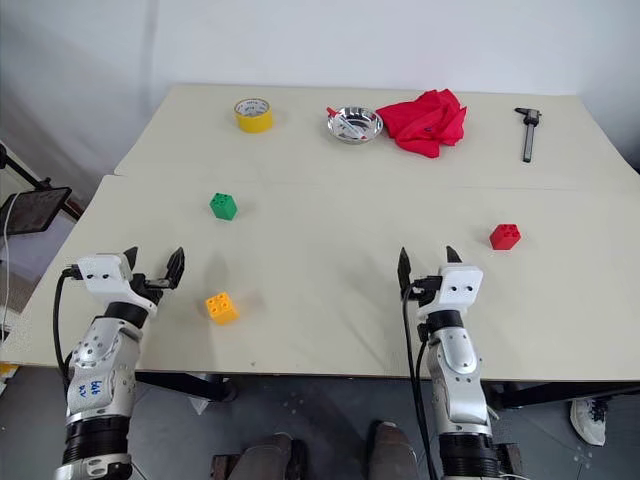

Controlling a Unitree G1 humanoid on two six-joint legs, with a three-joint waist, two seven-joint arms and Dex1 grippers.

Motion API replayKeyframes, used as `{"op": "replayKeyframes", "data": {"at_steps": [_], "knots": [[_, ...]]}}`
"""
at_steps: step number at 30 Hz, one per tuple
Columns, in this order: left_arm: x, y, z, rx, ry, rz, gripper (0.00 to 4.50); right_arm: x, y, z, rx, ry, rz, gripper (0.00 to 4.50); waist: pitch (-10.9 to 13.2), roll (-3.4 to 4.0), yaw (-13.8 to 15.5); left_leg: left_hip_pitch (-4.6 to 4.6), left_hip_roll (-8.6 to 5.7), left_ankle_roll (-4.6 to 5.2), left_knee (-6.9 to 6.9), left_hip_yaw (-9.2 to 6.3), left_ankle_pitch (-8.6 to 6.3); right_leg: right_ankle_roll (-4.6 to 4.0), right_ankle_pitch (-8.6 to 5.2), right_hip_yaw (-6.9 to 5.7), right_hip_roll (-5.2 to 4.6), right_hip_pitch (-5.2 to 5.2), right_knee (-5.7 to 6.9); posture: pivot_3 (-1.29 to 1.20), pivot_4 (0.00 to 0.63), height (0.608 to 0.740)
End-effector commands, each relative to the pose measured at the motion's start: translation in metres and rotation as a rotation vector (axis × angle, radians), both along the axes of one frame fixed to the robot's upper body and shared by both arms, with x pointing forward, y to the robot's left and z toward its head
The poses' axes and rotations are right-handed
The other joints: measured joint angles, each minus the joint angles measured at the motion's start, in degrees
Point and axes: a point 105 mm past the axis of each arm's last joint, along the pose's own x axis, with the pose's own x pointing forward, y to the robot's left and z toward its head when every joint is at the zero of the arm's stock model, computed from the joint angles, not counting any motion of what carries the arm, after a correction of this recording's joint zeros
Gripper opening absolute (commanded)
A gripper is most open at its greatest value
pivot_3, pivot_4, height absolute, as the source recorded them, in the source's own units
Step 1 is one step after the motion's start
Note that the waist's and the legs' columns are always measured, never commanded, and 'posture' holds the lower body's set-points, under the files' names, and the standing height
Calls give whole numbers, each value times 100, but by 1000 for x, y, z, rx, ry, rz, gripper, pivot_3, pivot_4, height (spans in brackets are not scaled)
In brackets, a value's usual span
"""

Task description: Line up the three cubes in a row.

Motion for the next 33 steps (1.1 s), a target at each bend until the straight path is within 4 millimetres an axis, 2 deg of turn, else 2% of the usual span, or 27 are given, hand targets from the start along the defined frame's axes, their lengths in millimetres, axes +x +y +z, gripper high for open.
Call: {"op": "replayKeyframes", "data": {"at_steps": [1,3,5,7,8,10,13,16,17,19,21,26,29,30,33], "knots": [[-5,6,11,39,-14,20,4485,-4,1,13,-7,-50,10,4500,0,0,1,0,0,0,0,0,0,0,0,0,0,0,0,0,150,740],[-8,0,18,34,-39,-57,4485,-6,3,17,-31,-54,36,4500,0,0,-1,0,0,0,0,0,0,0,0,0,0,0,0,0,150,740],[-12,-5,30,85,-63,-166,4485,-11,5,34,-31,-95,104,4500,0,0,-1,-1,1,-1,-1,-1,-1,0,0,-1,0,-2,0,0,150,740],[-21,-13,46,149,-44,-419,4485,-23,0,52,-89,-112,262,4500,1,0,4,-5,2,-1,-1,-1,-1,-1,0,-1,1,-4,-3,0,150,740],[-28,-19,50,188,-11,-554,4485,-30,-4,55,-133,-95,335,4500,1,1,6,-8,3,-1,1,-3,-1,-2,-1,-2,1,-5,-1,0,150,740],[-45,-32,54,306,69,-827,4485,-42,-26,57,-233,-30,393,4500,1,2,31,-6,2,5,1,-2,-5,-3,-2,-3,1,-2,-7,0,150,740],[-57,-43,56,458,100,-1015,4485,-56,-49,55,-319,52,405,4500,-1,8,42,3,-1,16,-1,2,-17,-5,-3,-10,-1,13,-26,0,150,740],[-60,-64,58,493,89,-1140,4485,-76,-101,35,-345,184,271,4500,0,9,62,-1,1,18,-3,16,-17,-4,-2,-15,1,20,-56,0,150,740],[-60,-68,58,502,85,-1159,4485,-81,-112,32,-345,206,234,4500,0,8,75,-3,0,18,-3,15,-18,-4,-2,-18,1,20,-56,0,150,740],[-55,-76,60,473,57,-1163,4485,-87,-123,22,-308,253,203,4500,0,8,87,-4,-8,19,-2,22,-18,-1,-1,-17,1,20,-57,0,150,740],[-52,-82,59,450,37,-1160,4485,-85,-122,20,-282,255,193,4500,0,8,37,2,-9,20,-2,38,-18,-1,-1,-8,2,20,-58,0,150,740],[-53,-96,62,361,24,-1206,4485,-45,-103,31,-205,233,117,4500,0,8,-89,24,11,14,-2,62,-16,-11,4,10,7,12,-38,0,150,740],[-47,-106,74,318,-41,-1199,4485,-5,-116,51,-148,211,-48,4500,1,10,-120,25,12,16,2,69,-15,-11,5,24,3,9,-34,0,150,740],[-47,-107,76,314,-44,-1205,4485,3,-120,55,-132,208,-85,4500,1,10,-121,17,6,21,6,71,-11,-11,5,28,-2,3,-35,0,150,740],[-47,-115,72,336,-35,-1238,4485,30,-124,57,-211,238,-161,4500,1,10,-83,12,5,16,6,64,-13,-8,6,18,0,-2,-18,0,150,740]]}}
